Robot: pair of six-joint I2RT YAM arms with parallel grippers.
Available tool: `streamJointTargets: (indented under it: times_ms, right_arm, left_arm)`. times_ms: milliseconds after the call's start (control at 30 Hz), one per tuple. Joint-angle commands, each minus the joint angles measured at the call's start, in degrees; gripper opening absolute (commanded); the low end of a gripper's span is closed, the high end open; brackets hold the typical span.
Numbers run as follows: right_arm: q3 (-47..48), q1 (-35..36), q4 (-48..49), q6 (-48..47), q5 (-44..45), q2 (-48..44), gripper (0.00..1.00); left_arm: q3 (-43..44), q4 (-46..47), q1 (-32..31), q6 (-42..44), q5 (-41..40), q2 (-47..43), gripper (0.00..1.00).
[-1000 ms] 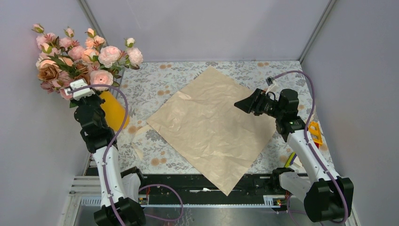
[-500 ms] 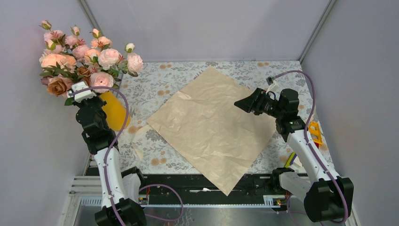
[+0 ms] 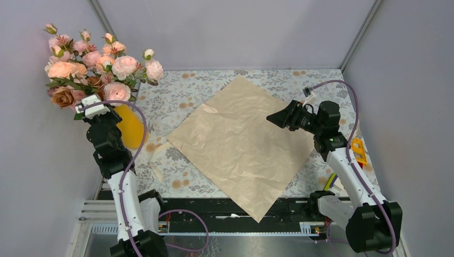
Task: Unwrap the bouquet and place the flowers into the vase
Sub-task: Insert the fake flower into the vase.
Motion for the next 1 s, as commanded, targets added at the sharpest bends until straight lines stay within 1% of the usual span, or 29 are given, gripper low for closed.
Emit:
streamJointTargets:
  times_ms: [0,133,200,333,433,600,667,733,767,800,967]
  right_arm:
    - [-0.24,-0.27,2.47,0.18,-2.19,-0.56,0.69]
    - [-0.49,-0.33,2.47,0.17,-2.27,-0.64,0.69]
    - [-0.67,-0.3,2.43,0.17,-2.28,-0.7,0.69]
    - [-0.71,-0.32,2.22,0.12,-2.42,-1.03,0.69]
    - [-0.78,-0.3,1.66,-0.28,-2.32,-1.31,0.69]
    - [-0.73,-0.34,0.36,-0.92,-2.04,-2.03,0.7]
    - [-0.7,-0.27,-0.19,-1.2,-1.86,-2.28,0.7]
    - [-0.37,-0.29,-0.89,-1.54,-1.76,-2.41,0.7]
    - [-0.16,-0.32,-1.34,-1.73,-1.75,-2.42,0.7]
    - [0.24,-0.29,-1.91,-1.94,-1.75,-2.48,0.7]
    - [1.65,-0.33,-5.26,-3.89,-1.7,-3.11,0.7]
  left_arm:
    - [-0.08,1.76,0.26,-0.31,0.0,-1.64,0.32]
    - [-0.21,1.38,0.26,-0.36,-0.17,-2.53,0.36]
    - [-0.49,1.27,0.23,-0.44,-0.09,-3.17,0.42]
    - [-0.96,1.08,0.17,-0.25,0.07,-4.44,0.58]
    - [-1.05,0.61,0.0,0.07,0.0,-4.92,0.65]
    - [-1.51,0.2,-0.16,-0.05,0.07,-5.9,0.71]
    - [-1.77,-0.16,-0.25,-0.27,0.25,-6.44,0.78]
    - [-2.07,-0.86,-0.36,-0.62,0.27,-7.32,0.92]
    - [-2.37,-1.05,-0.37,-1.2,0.19,-7.82,0.97]
    - [-2.73,-1.35,-0.38,-1.71,0.18,-8.28,0.99]
    - [-3.42,-3.76,-0.52,-3.59,0.94,-11.53,0.99]
